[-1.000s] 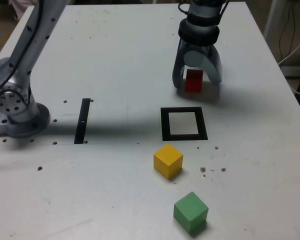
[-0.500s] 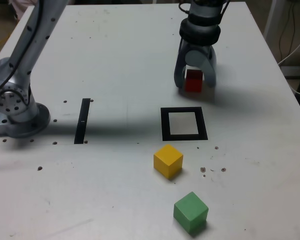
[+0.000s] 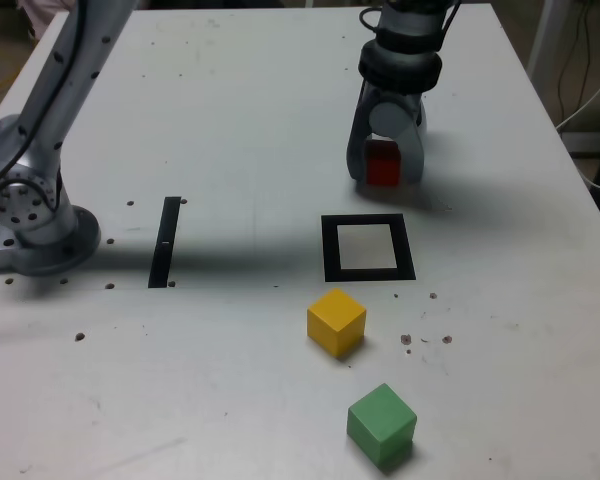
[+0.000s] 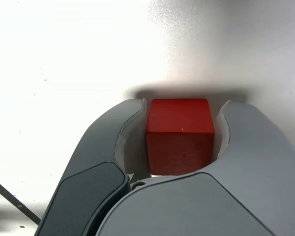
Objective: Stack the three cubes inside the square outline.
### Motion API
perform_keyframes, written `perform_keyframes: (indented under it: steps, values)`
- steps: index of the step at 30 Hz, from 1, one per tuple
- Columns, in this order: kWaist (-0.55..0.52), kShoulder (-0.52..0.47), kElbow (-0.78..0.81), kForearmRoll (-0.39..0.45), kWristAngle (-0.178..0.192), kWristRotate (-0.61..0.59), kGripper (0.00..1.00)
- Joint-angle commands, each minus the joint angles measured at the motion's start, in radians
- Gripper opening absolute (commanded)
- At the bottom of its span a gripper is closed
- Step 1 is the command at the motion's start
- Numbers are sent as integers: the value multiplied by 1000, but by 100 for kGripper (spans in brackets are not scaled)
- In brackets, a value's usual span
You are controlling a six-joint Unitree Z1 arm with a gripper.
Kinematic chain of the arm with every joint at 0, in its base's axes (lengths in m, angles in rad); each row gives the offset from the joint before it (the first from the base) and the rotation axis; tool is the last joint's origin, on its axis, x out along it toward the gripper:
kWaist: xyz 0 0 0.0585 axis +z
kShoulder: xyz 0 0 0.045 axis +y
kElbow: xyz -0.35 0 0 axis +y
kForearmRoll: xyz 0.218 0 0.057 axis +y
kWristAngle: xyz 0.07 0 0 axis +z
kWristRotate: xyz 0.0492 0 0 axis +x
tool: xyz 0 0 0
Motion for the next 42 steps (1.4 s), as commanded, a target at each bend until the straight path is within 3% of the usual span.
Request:
perform_keyframes:
  steps: [1, 13, 21, 33, 42]
  values:
    - [-2, 0, 0, 6, 2, 3, 19]
    - [-28, -93, 0, 34, 26, -9, 19]
    - [-116, -183, 40, 57, 25, -115, 19]
    - [-270, -206, 116, 11, -28, -396, 19]
    - [-290, -173, 152, -6, -38, -454, 19]
